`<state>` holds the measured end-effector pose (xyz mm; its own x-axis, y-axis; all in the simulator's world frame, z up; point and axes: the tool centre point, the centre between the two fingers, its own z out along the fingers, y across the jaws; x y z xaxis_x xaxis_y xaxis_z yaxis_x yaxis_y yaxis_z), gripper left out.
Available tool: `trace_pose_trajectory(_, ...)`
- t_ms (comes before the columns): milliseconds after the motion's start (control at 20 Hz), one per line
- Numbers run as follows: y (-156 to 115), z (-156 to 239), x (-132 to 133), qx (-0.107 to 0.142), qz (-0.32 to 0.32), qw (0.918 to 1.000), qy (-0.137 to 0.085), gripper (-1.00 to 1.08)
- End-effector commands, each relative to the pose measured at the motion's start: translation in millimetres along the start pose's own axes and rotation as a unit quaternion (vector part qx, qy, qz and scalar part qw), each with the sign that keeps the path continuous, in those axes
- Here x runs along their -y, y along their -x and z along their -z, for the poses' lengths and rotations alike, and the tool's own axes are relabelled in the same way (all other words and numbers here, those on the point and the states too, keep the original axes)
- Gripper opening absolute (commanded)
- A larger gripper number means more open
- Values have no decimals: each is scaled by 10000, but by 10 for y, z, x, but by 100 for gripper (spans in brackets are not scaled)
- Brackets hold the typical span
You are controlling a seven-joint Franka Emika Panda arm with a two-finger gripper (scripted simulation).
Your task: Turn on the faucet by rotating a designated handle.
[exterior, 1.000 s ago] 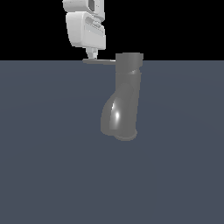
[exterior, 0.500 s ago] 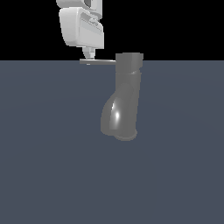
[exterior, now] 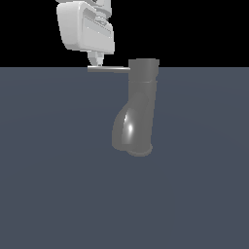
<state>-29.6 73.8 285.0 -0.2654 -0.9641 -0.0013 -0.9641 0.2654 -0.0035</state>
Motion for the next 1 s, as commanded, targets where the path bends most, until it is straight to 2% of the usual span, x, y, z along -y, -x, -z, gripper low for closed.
trace_pose_trajectory(0,16,0,-108,-6,26,10000,18,-100)
trace_pose_trajectory(100,12,1,-169,-6,26,10000,18,-100)
trace_pose_trajectory(200,-9,1,-113,-8,-1,10000,-1,-100)
trace_pose_trajectory(950,-374,1,-469,-7,11,10000,7,-100)
